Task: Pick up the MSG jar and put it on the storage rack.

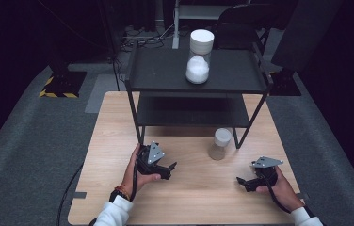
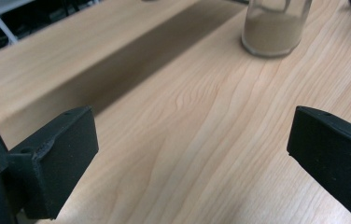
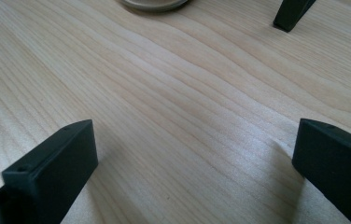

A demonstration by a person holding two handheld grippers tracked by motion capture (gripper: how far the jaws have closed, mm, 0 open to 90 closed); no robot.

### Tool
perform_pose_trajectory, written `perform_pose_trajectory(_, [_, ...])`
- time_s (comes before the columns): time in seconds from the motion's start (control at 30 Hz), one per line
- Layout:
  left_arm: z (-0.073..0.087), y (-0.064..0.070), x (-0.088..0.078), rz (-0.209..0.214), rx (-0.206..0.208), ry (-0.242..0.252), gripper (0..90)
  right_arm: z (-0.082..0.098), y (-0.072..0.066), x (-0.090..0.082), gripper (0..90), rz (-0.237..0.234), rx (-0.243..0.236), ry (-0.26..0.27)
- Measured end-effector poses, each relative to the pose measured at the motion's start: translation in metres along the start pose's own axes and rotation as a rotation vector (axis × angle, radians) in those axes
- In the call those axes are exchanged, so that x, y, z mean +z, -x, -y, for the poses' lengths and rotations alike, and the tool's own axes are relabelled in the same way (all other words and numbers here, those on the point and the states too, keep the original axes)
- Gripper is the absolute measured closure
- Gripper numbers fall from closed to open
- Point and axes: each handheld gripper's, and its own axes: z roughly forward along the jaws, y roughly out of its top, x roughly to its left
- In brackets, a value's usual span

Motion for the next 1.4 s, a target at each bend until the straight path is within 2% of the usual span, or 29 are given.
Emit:
perform_pose_trajectory(0.2, [0.007, -0.004, 0.01, 0.005, -0.025, -0.046, 1.9, 0.0, 0.0, 0.0, 0.0, 0.0, 0.0, 0.0])
perform_pose_trajectory(0.5, [0.008, -0.007, 0.02, 0.026, -0.033, -0.103, 2.0, 0.0, 0.0, 0.0, 0.0, 0.0, 0.0, 0.0])
perform_pose_trajectory(0.6, [0.008, -0.006, 0.022, 0.007, -0.032, -0.118, 2.3, 0.0, 0.0, 0.0, 0.0, 0.0, 0.0, 0.0])
perform_pose_trajectory(0.67, [0.009, -0.008, 0.024, 0.011, -0.045, -0.124, 2.7, 0.0, 0.0, 0.0, 0.0, 0.0, 0.0, 0.0])
perform_pose_trajectory(0.8, [0.009, -0.007, 0.027, 0.01, -0.033, -0.146, 2.7, 0.0, 0.0, 0.0, 0.0, 0.0, 0.0, 0.0])
perform_pose_trajectory(1.0, [0.004, -0.004, 0.032, 0.004, -0.018, -0.205, 2.7, 0.0, 0.0, 0.0, 0.0, 0.0, 0.0, 0.0])
perform_pose_trajectory(1.23, [0.003, -0.006, 0.034, 0.008, -0.034, -0.212, 2.7, 0.0, 0.0, 0.0, 0.0, 0.0, 0.0, 0.0])
perform_pose_trajectory(1.4, [0.002, -0.013, 0.035, 0.025, -0.067, -0.224, 2.7, 0.0, 0.0, 0.0, 0.0, 0.0, 0.0, 0.0])
